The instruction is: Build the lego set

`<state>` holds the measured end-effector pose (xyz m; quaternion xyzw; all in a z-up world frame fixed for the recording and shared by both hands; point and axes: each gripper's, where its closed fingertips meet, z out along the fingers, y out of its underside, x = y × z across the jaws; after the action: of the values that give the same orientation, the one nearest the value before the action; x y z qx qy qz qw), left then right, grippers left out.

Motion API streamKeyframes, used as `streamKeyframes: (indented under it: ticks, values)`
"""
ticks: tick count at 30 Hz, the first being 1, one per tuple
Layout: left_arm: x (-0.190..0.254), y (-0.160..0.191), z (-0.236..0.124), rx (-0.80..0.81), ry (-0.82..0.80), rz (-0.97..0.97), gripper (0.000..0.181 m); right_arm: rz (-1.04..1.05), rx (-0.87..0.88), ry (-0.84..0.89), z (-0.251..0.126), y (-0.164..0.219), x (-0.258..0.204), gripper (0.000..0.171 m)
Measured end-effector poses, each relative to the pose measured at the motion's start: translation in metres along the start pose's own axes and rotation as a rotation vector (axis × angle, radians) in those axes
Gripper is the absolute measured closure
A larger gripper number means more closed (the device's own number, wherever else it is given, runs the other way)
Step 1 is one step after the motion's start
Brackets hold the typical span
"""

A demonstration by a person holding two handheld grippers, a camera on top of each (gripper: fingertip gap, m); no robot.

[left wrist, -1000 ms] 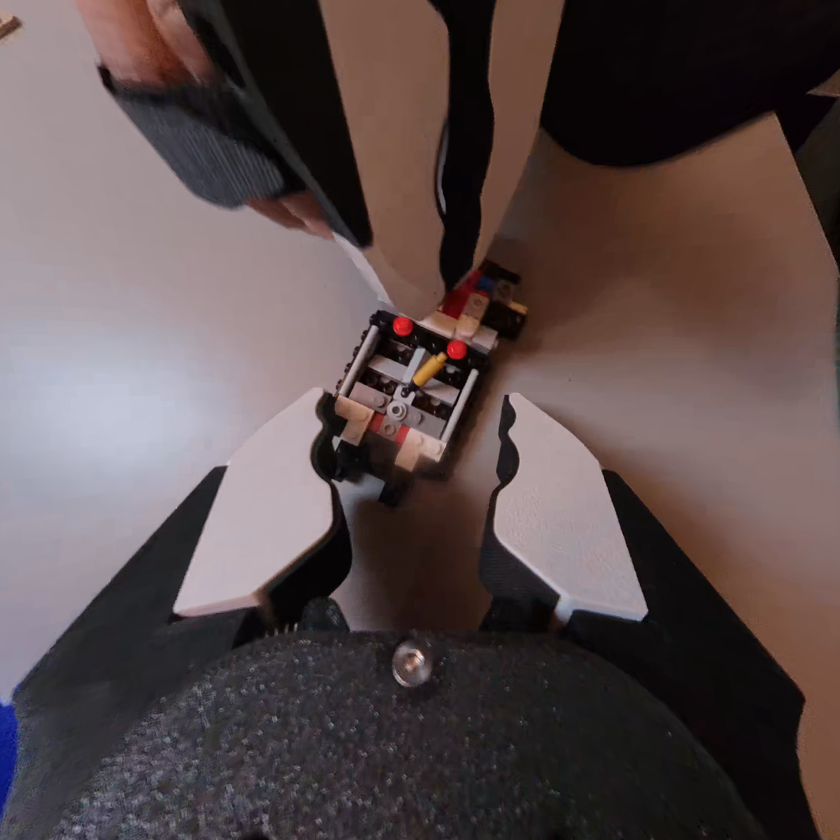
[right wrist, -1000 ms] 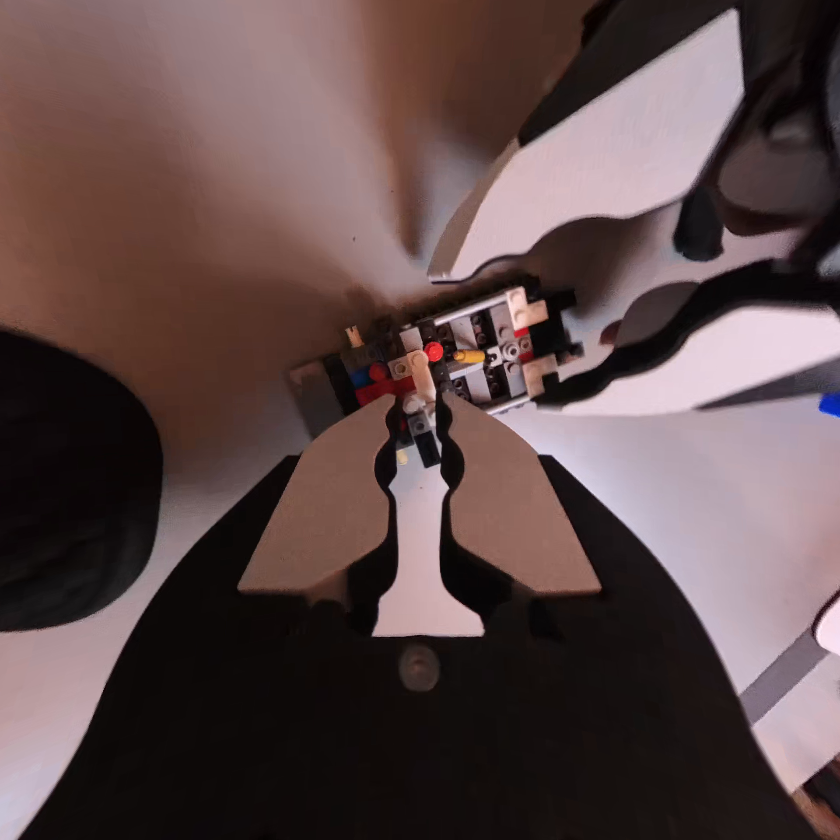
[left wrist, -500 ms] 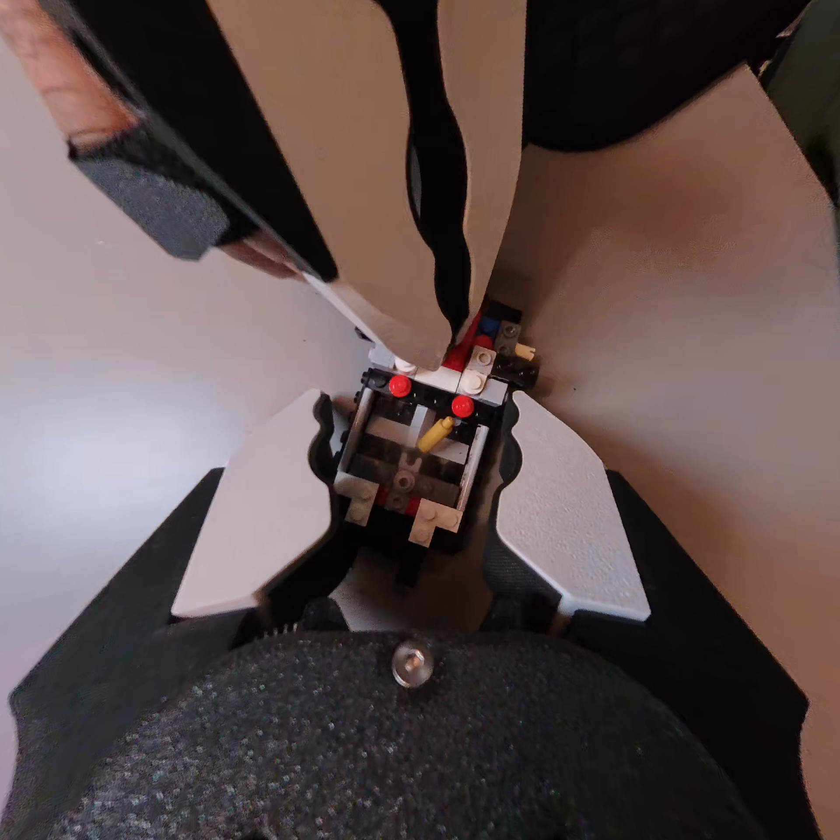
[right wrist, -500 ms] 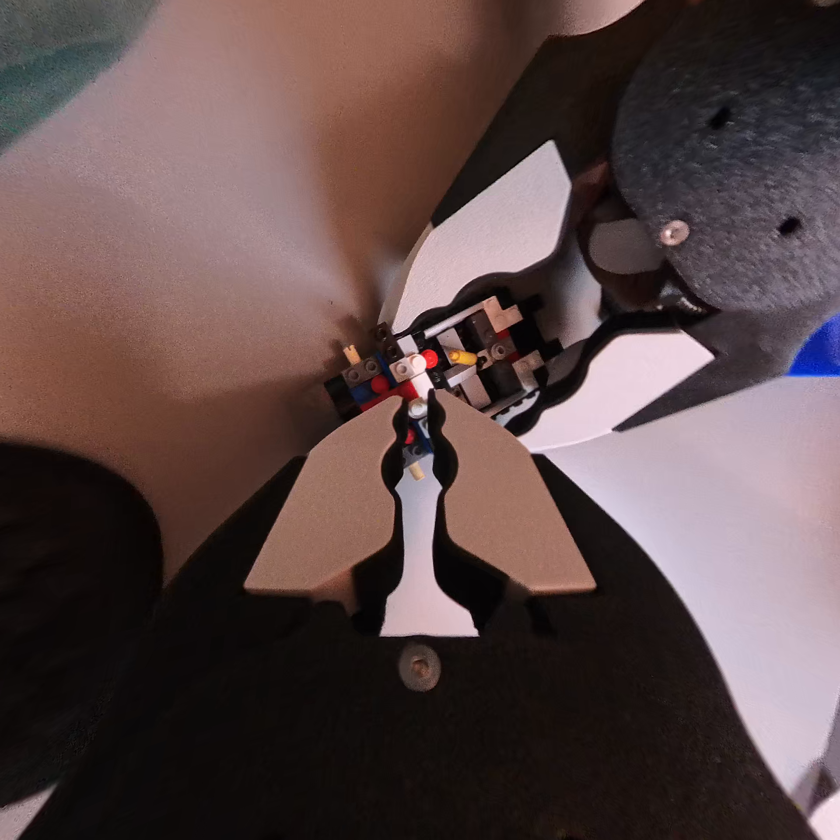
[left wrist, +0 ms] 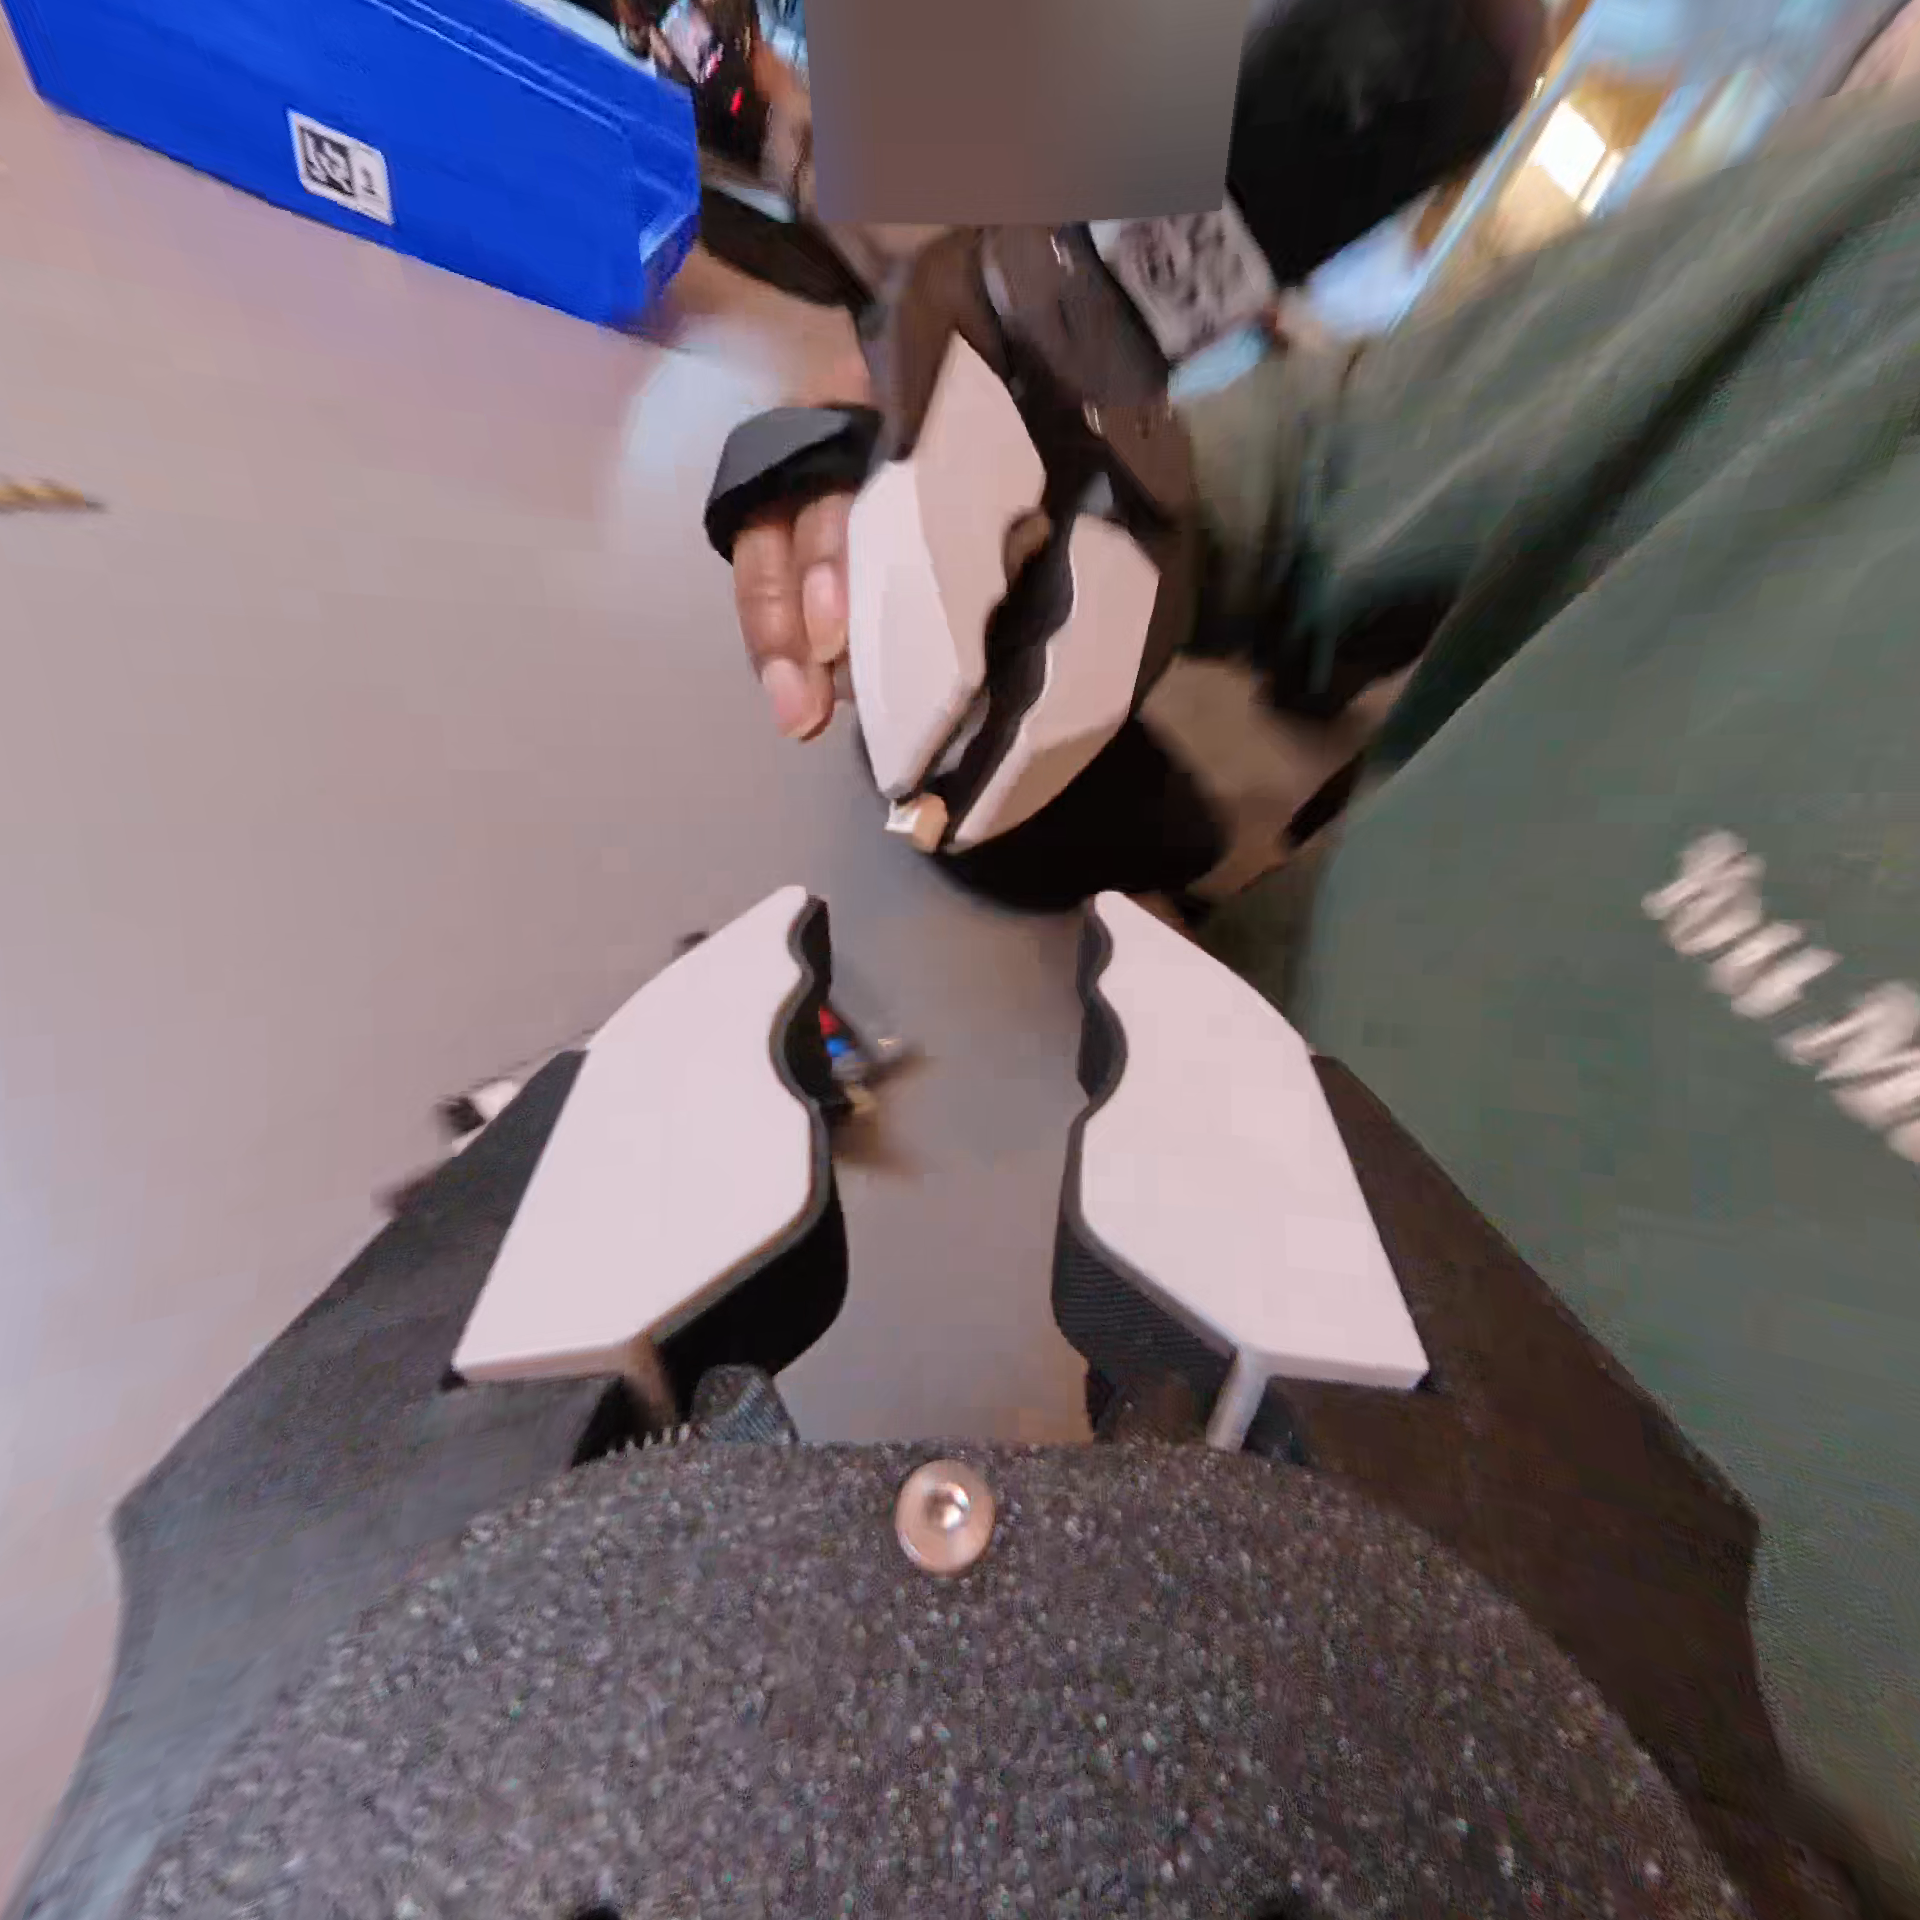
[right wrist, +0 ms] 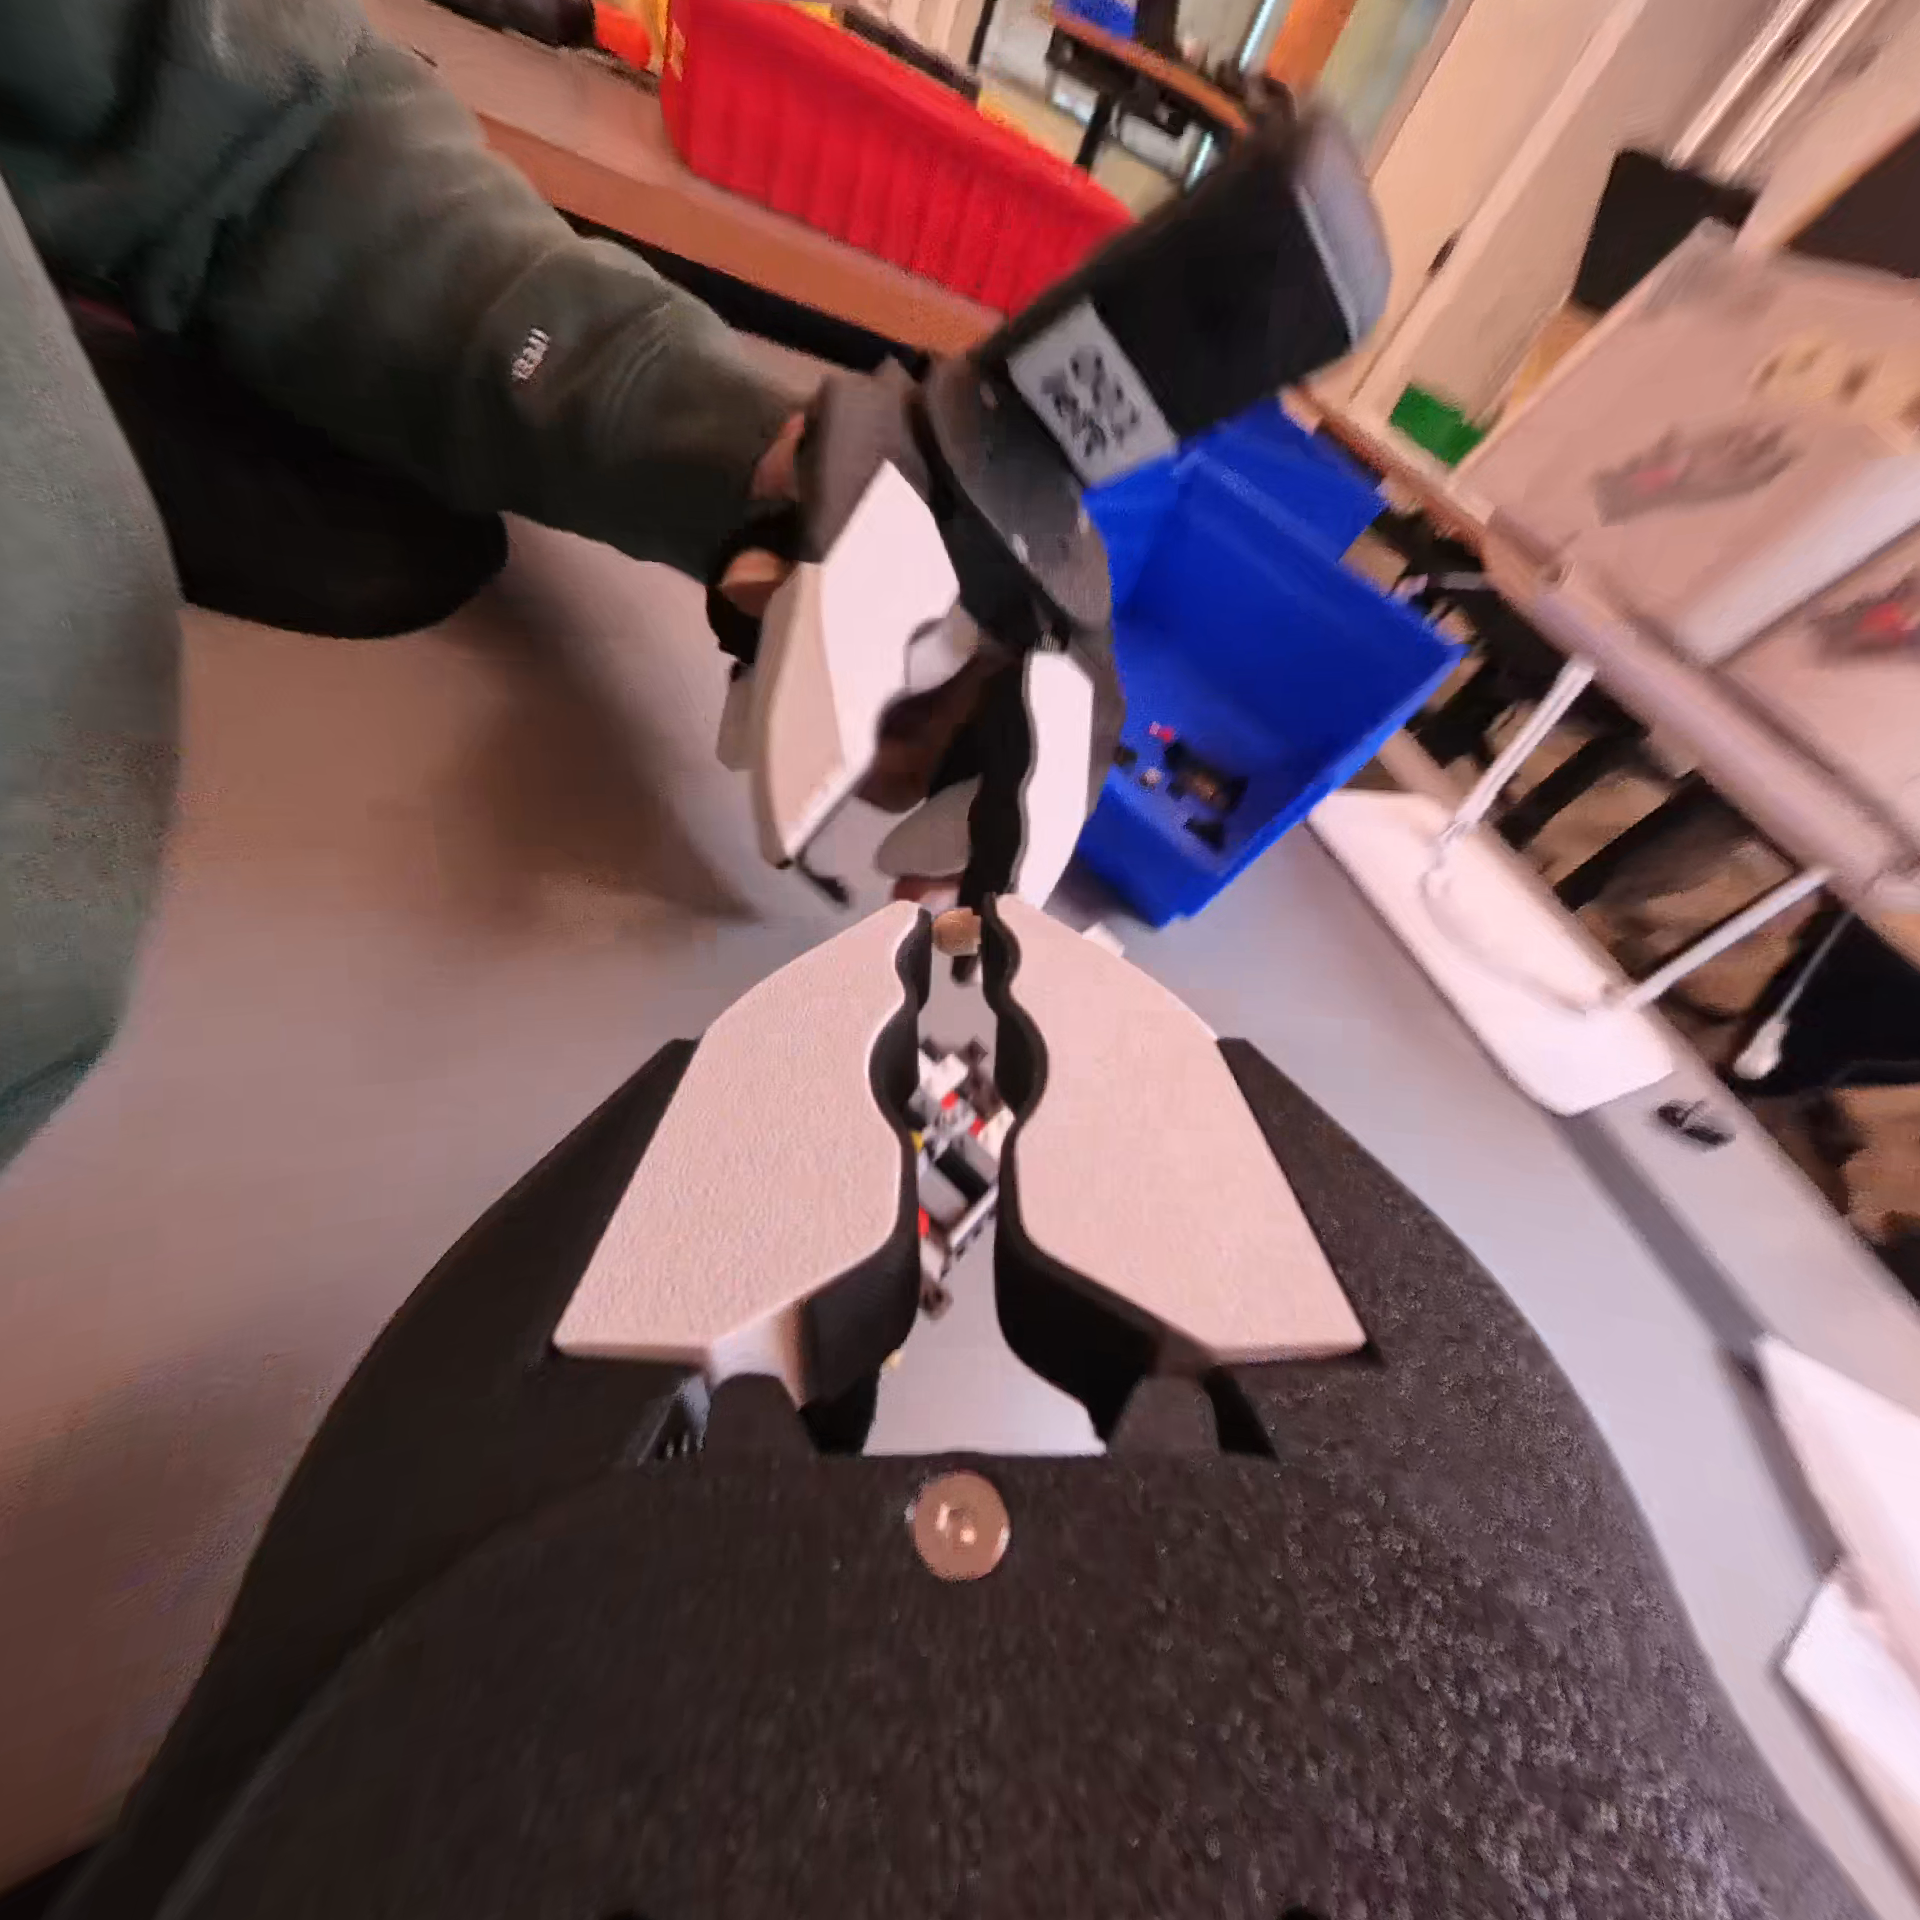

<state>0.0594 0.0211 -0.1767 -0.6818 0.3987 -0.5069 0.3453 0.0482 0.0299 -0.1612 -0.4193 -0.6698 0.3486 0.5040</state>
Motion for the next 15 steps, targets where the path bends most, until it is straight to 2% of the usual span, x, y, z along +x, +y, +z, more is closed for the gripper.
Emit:
streamKeyframes:
  ticks: [4,6,7,10,12,15]
  values:
    - [0.025,-0.009,-0.008,0.162,0.140,-0.303,0.158,-0.224,0.004,0.013,0.017,-0.019,-0.021,0.162]
    - [0.029,-0.005,-0.016,0.182,0.134,-0.344,0.163,-0.265,-0.001,0.018,0.021,-0.021,-0.024,0.161]
    - [0.030,-0.005,-0.022,0.195,0.121,-0.337,0.174,-0.299,-0.003,0.041,0.022,-0.021,-0.023,0.162]
    - [0.031,-0.007,-0.037,0.207,0.075,-0.346,0.173,-0.294,0.009,0.084,0.020,-0.022,-0.018,0.157]
    - [0.012,-0.008,-0.052,0.160,-0.103,-0.262,0.173,-0.201,0.043,0.108,0.016,-0.022,-0.008,0.157]
    - [-0.049,-0.010,-0.108,-0.031,-0.653,-0.005,0.173,-0.076,0.053,0.156,0.010,-0.012,0.013,0.157]
